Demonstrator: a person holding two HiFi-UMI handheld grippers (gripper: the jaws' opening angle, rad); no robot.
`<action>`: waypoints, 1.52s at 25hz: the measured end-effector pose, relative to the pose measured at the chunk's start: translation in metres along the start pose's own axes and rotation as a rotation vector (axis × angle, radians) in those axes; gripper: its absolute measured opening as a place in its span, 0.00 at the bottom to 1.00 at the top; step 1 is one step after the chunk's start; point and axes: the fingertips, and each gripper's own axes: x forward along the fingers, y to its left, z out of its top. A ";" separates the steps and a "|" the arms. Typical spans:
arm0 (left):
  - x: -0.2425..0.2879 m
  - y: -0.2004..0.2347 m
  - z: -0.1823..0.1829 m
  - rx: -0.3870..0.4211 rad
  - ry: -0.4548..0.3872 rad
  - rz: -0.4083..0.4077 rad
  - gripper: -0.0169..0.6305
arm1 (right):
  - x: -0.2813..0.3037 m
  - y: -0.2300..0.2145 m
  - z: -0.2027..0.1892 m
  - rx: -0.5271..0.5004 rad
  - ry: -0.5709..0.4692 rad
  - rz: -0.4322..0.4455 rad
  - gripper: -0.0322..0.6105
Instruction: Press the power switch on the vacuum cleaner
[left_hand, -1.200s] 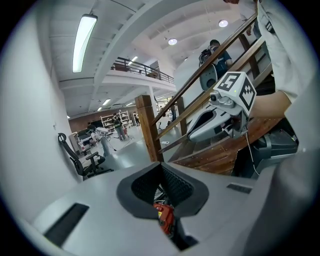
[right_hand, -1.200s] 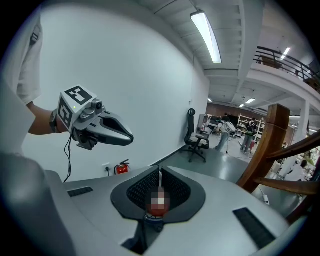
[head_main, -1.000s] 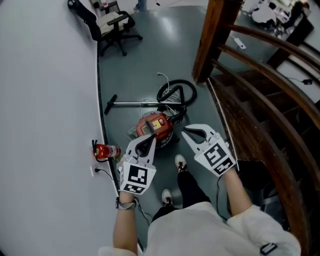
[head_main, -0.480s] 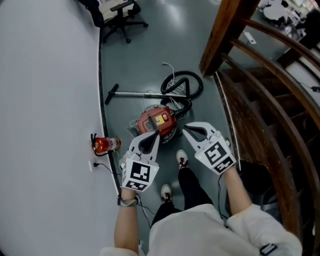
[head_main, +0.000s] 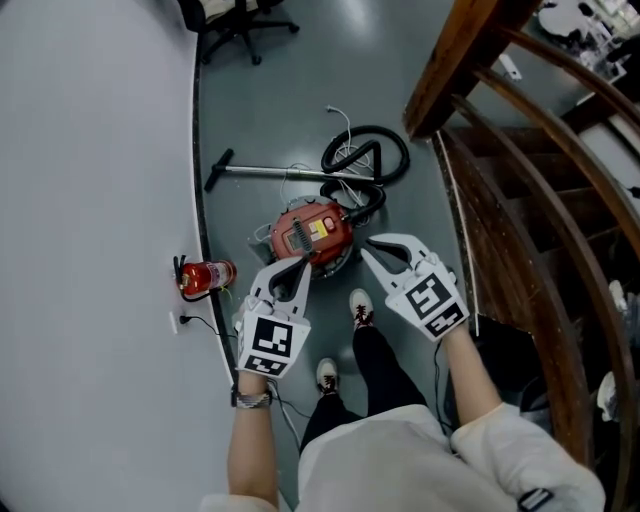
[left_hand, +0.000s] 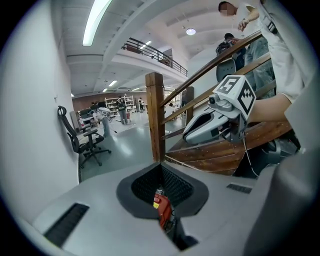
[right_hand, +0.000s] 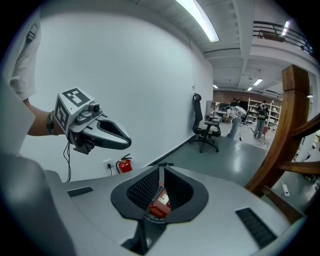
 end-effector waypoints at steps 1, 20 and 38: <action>0.002 0.002 -0.002 -0.005 0.002 0.003 0.02 | 0.003 -0.001 -0.002 0.003 0.003 0.001 0.10; 0.048 0.021 -0.036 -0.088 0.064 0.017 0.02 | 0.072 -0.037 -0.054 0.098 0.066 0.055 0.10; 0.107 0.036 -0.109 -0.154 0.152 0.019 0.02 | 0.138 -0.045 -0.116 0.131 0.154 0.148 0.10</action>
